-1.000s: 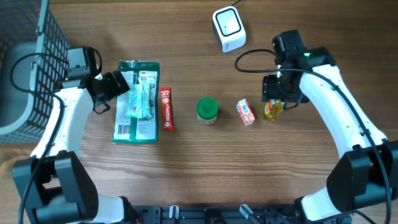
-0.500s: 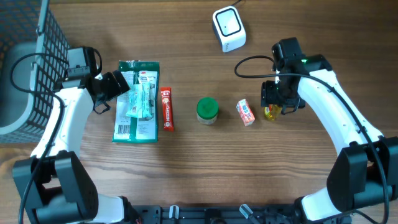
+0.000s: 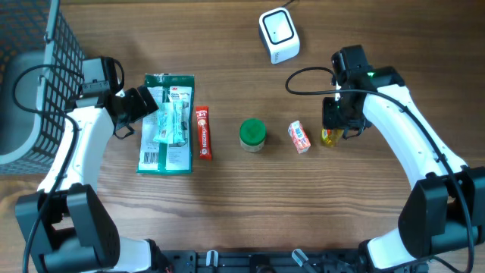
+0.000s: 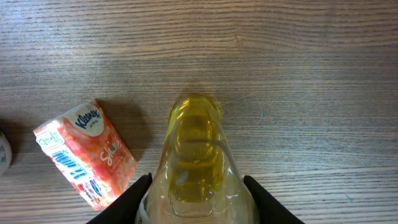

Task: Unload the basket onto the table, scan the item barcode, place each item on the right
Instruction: 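Lift the Vim bottle with the right gripper toward the scanner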

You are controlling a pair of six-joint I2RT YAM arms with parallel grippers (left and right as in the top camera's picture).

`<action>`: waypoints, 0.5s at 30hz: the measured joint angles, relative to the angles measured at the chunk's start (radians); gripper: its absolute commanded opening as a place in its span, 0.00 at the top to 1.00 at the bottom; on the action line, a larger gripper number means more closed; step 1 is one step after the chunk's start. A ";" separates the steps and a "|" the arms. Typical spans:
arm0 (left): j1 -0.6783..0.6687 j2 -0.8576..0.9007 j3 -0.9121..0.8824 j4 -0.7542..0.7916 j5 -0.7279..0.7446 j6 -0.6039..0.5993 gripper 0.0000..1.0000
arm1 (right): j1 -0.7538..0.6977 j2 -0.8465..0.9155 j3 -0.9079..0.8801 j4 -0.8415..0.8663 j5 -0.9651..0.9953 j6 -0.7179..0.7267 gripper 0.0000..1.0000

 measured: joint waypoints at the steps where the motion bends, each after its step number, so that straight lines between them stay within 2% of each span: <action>1: 0.000 0.000 0.000 0.000 0.000 0.000 0.00 | 0.000 -0.005 0.000 -0.003 -0.006 0.000 0.68; 2: 0.000 0.000 0.000 0.000 0.000 0.000 0.00 | -0.003 -0.022 0.000 -0.006 -0.022 -0.001 0.71; 7: 0.000 0.000 0.000 0.000 0.000 0.000 0.00 | -0.064 -0.207 0.007 0.005 -0.211 -0.015 0.71; 9: 0.000 0.000 0.000 0.000 0.000 0.000 0.00 | -0.113 -0.281 0.014 0.023 -0.364 -0.031 0.81; 15: 0.000 0.000 0.000 0.000 0.000 0.000 0.00 | -0.190 -0.325 0.020 0.061 -0.830 -0.038 0.86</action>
